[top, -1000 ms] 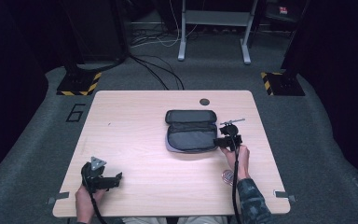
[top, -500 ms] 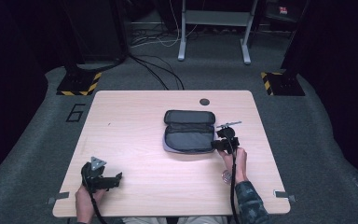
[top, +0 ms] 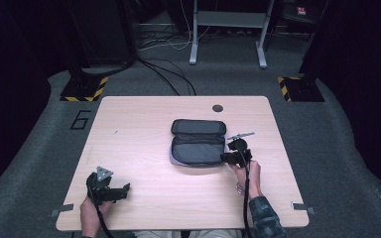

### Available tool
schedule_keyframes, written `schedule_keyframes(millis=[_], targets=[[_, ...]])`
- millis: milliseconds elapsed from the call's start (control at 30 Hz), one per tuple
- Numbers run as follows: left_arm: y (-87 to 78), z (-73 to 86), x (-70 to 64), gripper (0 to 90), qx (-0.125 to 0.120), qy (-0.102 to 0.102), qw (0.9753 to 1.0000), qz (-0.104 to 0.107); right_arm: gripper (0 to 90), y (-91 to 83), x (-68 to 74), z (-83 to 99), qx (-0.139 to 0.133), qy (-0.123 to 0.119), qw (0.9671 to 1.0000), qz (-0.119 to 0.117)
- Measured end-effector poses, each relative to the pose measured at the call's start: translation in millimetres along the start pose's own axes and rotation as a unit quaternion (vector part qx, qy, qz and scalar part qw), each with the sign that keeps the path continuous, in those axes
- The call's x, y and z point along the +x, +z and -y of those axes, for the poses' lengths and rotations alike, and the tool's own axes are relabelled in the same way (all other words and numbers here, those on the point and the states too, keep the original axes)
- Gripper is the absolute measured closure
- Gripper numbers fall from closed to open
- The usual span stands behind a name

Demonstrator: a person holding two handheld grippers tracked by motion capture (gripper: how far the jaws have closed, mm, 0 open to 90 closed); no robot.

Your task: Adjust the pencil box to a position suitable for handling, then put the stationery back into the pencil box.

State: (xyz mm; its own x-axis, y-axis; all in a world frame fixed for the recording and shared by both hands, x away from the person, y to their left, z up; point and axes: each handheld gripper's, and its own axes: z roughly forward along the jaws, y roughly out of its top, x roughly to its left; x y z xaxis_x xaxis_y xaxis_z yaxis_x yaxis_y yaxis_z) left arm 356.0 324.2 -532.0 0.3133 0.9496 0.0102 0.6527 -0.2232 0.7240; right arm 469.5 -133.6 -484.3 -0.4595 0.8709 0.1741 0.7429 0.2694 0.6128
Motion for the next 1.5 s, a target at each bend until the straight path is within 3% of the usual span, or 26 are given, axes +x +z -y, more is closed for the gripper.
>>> schedule_keyframes(millis=[100,133,167,200,333,433,733,900,933,1167,1433,1500], targets=[[0.3,0.2,-0.2,0.6,-0.002,0.000,1.0000,-0.002,49.3,-10.8,-2.2,3.8,-0.025,-0.002,0.9996,-0.014],[0.3,0.2,-0.2,0.6,-0.002,0.000,1.0000,-0.002,49.3,-10.8,-2.2,3.8,-0.025,-0.002,0.9996,-0.014],[-0.1,-0.1,0.1,0.6,0.001,0.000,1.0000,0.001,39.4,-18.6,-4.2,7.2,-0.036,-0.013,0.9991,-0.015],[0.2,0.1,0.0,0.6,-0.001,0.000,1.0000,0.000,39.4,-18.6,-4.2,7.2,-0.036,-0.013,0.9991,-0.015],[0.1,0.1,-0.6,0.6,0.000,-0.004,1.0000,0.001,22.4,-37.9,-7.4,17.4,-0.043,-0.027,0.9985,-0.018],[0.5,0.3,-0.8,0.5,-0.003,-0.005,1.0000,-0.001,15.5,-49.4,-10.6,26.3,-0.048,-0.036,0.9981,-0.017],[0.4,0.3,-0.6,0.5,-0.003,-0.004,1.0000,-0.001,13.5,-74.9,-23.4,55.7,-0.057,-0.048,0.9972,-0.001],[0.5,0.3,-0.6,0.5,-0.003,-0.004,1.0000,-0.001,11.5,-81.6,-24.1,66.1,-0.056,-0.048,0.9973,0.004],[0.5,0.3,-0.6,0.5,-0.003,-0.004,1.0000,-0.001,10.9,-84.7,-23.7,72.6,-0.051,-0.057,0.9970,0.006],[0.5,0.2,-0.6,0.5,-0.003,-0.004,1.0000,-0.001,10.2,-86.4,-20.7,90.9,-0.040,-0.072,0.9966,0.008],[0.4,0.2,-0.6,0.6,-0.002,-0.004,1.0000,-0.001,4.9,-74.5,-14.3,111.5,-0.020,-0.082,0.9964,0.000],[0.4,0.3,-0.6,0.5,-0.003,-0.004,1.0000,-0.001,4.1,-73.7,-12.1,112.9,-0.015,-0.074,0.9971,0.001]])
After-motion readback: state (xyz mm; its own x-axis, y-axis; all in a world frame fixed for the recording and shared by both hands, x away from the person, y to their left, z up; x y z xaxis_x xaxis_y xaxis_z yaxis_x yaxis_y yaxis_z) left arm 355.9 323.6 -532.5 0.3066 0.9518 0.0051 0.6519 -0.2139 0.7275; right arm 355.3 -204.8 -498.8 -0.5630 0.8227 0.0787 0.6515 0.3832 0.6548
